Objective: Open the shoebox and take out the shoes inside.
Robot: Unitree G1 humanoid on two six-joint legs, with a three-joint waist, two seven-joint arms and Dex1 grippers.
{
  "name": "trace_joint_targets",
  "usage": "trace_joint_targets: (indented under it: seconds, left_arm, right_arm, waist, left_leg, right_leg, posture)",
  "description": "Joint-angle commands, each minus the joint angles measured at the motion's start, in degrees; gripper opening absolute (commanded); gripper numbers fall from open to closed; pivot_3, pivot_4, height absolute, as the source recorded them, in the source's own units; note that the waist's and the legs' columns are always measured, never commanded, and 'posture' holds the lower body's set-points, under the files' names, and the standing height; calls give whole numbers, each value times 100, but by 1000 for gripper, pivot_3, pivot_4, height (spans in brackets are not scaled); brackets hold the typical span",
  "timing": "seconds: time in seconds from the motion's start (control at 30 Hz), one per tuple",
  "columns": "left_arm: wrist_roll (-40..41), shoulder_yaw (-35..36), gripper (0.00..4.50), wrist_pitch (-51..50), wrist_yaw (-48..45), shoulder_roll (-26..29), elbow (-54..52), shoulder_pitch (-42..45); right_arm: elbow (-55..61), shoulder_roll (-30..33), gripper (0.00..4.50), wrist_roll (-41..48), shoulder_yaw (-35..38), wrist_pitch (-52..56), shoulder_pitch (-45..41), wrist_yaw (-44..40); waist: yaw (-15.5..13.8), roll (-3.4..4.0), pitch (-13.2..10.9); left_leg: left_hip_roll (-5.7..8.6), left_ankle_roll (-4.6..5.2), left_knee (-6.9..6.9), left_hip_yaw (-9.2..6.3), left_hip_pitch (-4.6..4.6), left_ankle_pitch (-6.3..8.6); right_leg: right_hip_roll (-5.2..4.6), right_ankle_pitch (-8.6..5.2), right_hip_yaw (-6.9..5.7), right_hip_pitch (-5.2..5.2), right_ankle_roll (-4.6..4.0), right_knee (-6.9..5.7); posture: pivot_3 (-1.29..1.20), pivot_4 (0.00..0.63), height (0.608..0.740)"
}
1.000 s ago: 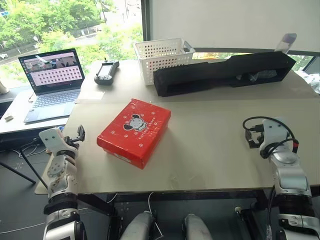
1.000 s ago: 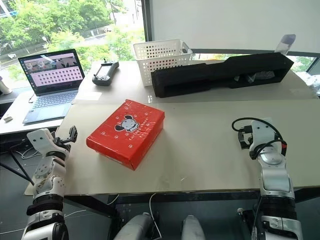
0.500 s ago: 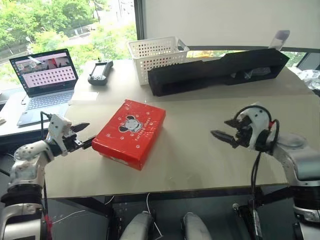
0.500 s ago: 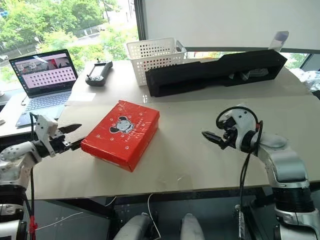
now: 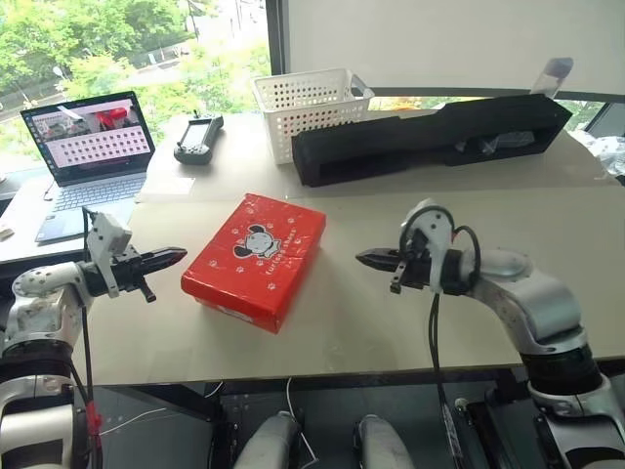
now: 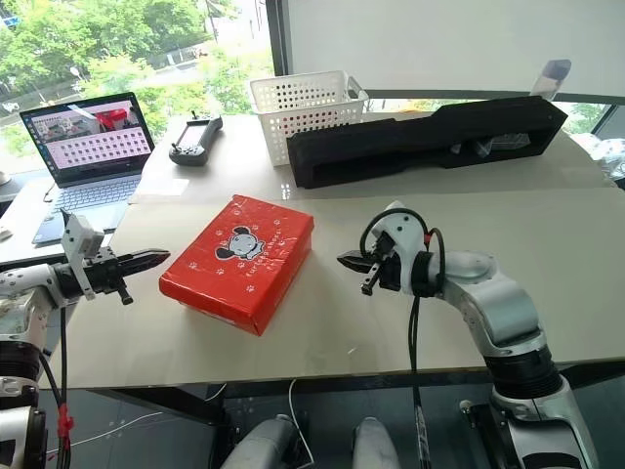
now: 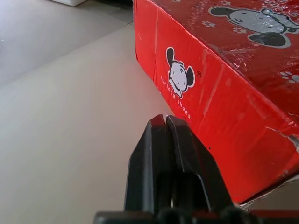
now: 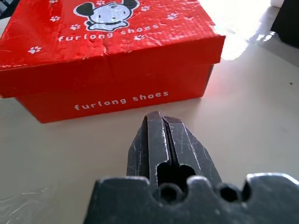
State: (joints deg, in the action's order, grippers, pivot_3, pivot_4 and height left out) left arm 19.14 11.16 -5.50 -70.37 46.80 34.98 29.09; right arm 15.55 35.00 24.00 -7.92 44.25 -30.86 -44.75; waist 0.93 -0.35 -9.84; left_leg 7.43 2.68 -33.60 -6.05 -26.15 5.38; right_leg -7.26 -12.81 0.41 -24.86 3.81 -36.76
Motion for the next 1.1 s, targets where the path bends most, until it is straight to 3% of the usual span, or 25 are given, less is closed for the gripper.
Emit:
trace_joint_targets:
  seconds: [0.03, 0.33, 0.6, 0.83, 1.1]
  left_arm:
    - [-558, -350, 57, 496, 252, -50, 274, 204]
    - [-630, -1078, 57, 335, -44, -749, -712, 173]
    - [-477, -1206, 57, -257, -7, -961, -1949, -150]
    - [-611, -1309, 57, -199, 141, -1244, -1836, 56]
    - [-1021, -1874, 57, 214, 335, -2415, -1062, 809]
  right_arm:
    - [19, -184, 0, -271, -375, 39, -237, 161]
    - [-803, -1029, 0, -850, -1154, -169, -717, 378]
    - [-1296, -1456, 0, -1132, -1172, -350, -983, 356]
    - [-1383, -1173, 0, -1245, -902, -386, -892, 176]
    - [-1248, -289, 0, -1259, -327, -319, -456, 9]
  waist:
    - [-1, 0, 0]
    - [-6, -6, -3]
    - [7, -5, -2]
    - [-25, -5, -2]
    - [-169, -7, -2]
  left_leg:
    - [-1, 0, -1, 0, 0, 0]
    - [1, 0, -15, 3, -10, -1]
    - [-6, -3, -19, 3, -3, -3]
    - [-10, -5, -19, 4, -3, -4]
    - [-5, -6, -29, 8, -3, -4]
  right_leg:
    - [1, 1, 0, 1, 3, 0]
    - [35, 19, 4, -9, -11, 0]
    - [57, 28, 16, -7, -14, -2]
    - [68, 32, 21, -9, -20, -3]
    - [65, 39, 19, 30, -7, 7]
  posture:
    - [0, 150, 738]
    - [0, 150, 738]
    - [0, 150, 738]
    - [0, 150, 738]
    - [0, 150, 738]
